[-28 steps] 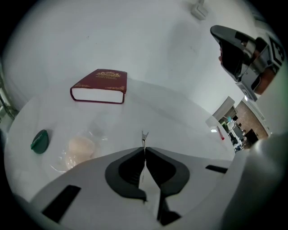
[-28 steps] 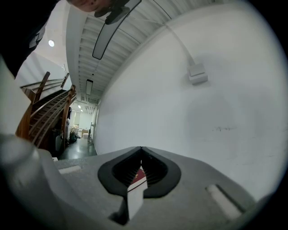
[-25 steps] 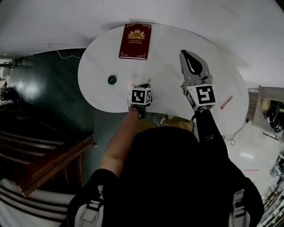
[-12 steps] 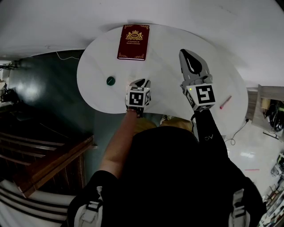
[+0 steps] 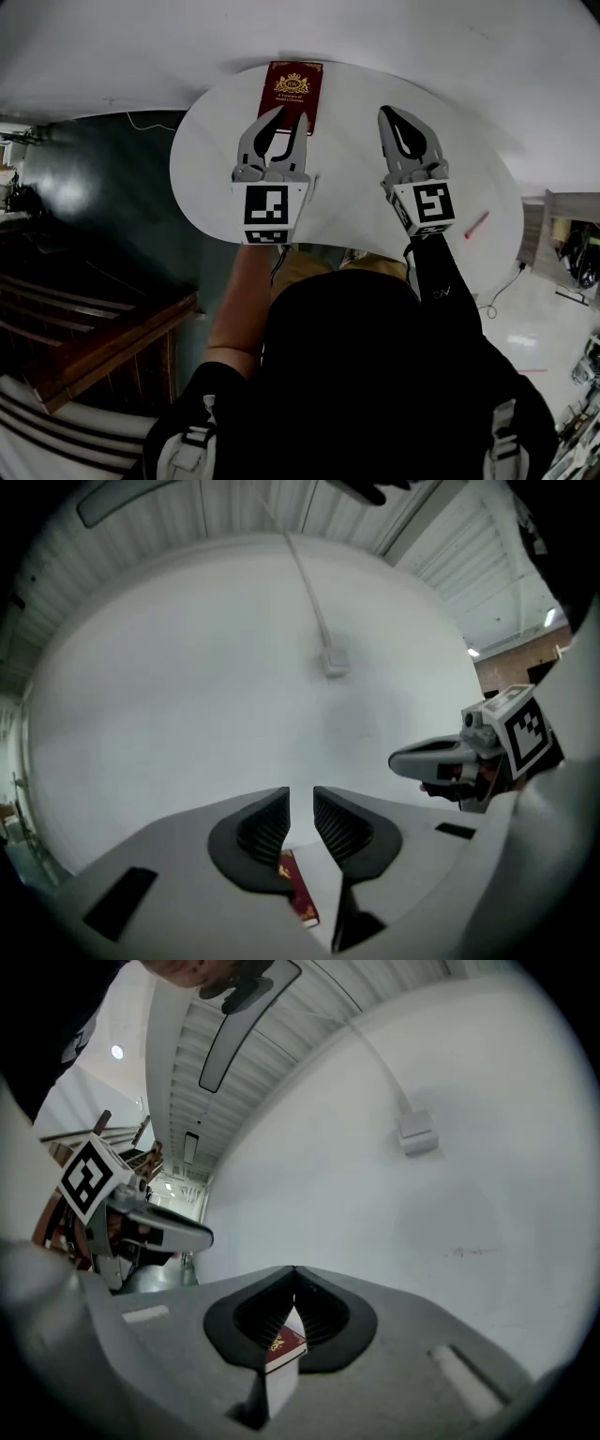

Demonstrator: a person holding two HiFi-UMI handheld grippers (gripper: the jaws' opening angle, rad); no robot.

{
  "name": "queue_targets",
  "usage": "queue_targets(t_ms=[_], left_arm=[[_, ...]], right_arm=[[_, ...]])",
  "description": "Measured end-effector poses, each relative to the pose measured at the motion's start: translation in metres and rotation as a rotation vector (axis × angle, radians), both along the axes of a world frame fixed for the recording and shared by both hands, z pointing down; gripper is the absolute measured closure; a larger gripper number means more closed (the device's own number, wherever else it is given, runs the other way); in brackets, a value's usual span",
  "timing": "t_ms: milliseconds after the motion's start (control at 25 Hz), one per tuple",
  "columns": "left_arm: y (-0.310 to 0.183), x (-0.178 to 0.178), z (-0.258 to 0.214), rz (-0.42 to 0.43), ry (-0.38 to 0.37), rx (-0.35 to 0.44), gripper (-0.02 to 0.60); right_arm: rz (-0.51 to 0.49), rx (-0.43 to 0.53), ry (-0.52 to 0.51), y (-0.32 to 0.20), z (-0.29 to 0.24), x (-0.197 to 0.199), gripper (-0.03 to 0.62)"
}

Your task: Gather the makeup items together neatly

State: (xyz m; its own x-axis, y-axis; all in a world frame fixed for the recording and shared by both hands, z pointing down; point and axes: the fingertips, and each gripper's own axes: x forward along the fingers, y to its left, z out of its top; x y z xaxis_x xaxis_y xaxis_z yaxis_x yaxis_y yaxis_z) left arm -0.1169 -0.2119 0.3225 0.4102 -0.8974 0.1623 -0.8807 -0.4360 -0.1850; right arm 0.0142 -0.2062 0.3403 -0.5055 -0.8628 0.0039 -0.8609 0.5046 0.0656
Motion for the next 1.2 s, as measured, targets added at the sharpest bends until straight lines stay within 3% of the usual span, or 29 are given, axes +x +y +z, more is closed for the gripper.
queue_targets(t_ms=[120,480,920,1200], left_arm=[[0.007,0.000,-0.024,-0.004,-0.009,0.089,0.503],[0.011,0.043,-0.022,0.106,0.010,0.083,0.503],[0.033,0.178,-0.007,0.420,0.055,0.020,0.511],[0.067,0.274,0.008,0.688,0.070,-0.032,0.512]], right_arm=[[0.006,0.003,0.008,0.002,-0.001,0.002,0.589],[0.098,0.005,0.025,0.020,-0.002,0.038,0.589],[0.426,0.025,0.016,0.078,-0.010,0.170,0.589],[0.700,0.012,0.054,0.145,-0.007,0.255,0.589]])
